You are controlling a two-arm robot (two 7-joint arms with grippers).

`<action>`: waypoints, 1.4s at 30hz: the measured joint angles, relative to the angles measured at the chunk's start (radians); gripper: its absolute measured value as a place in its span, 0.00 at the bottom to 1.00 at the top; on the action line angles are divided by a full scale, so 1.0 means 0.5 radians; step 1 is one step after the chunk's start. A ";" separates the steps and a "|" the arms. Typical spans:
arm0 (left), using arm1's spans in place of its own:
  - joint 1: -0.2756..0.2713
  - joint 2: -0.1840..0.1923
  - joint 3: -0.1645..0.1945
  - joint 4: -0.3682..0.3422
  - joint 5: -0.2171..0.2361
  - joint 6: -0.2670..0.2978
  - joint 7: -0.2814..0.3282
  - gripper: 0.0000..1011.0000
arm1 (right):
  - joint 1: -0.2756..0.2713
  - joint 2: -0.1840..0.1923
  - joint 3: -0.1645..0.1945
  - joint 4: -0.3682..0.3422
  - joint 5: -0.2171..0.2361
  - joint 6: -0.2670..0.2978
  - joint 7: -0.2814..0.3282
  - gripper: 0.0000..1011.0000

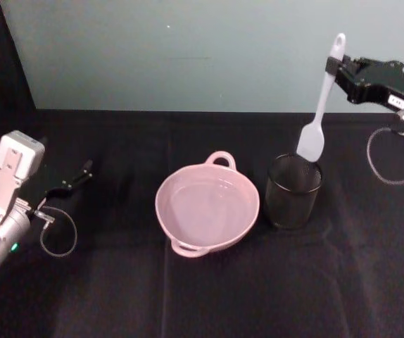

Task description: Use the one hand to pick up the spoon and stir the clear water in the bowl.

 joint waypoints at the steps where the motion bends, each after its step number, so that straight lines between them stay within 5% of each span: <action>1: 0.000 0.000 0.000 0.000 0.000 0.000 0.000 1.00 | 0.015 -0.002 -0.002 0.000 0.000 0.004 0.013 0.12; 9: 0.000 0.000 0.000 0.000 0.000 0.000 0.000 1.00 | 0.194 -0.093 -0.130 0.071 -0.012 0.020 0.171 0.12; 14: 0.000 0.000 0.000 0.000 0.000 0.000 0.000 1.00 | 0.303 -0.206 -0.275 0.190 -0.011 -0.029 0.340 0.12; 23: 0.000 0.000 0.000 0.000 0.000 0.000 0.000 1.00 | 0.416 -0.409 -0.518 0.584 -0.068 -0.207 0.590 0.12; 28: 0.000 0.000 0.000 0.000 0.000 0.000 0.000 1.00 | 0.413 -0.468 -0.582 0.724 -0.144 -0.328 0.656 0.12; 37: 0.000 0.000 0.000 0.000 0.000 0.000 0.000 1.00 | 0.330 -0.469 -0.615 0.717 -0.260 -0.440 0.701 0.12; 42: 0.000 0.000 0.000 0.000 0.000 0.000 0.000 1.00 | 0.319 -0.535 -0.628 0.783 -0.286 -0.488 0.744 0.12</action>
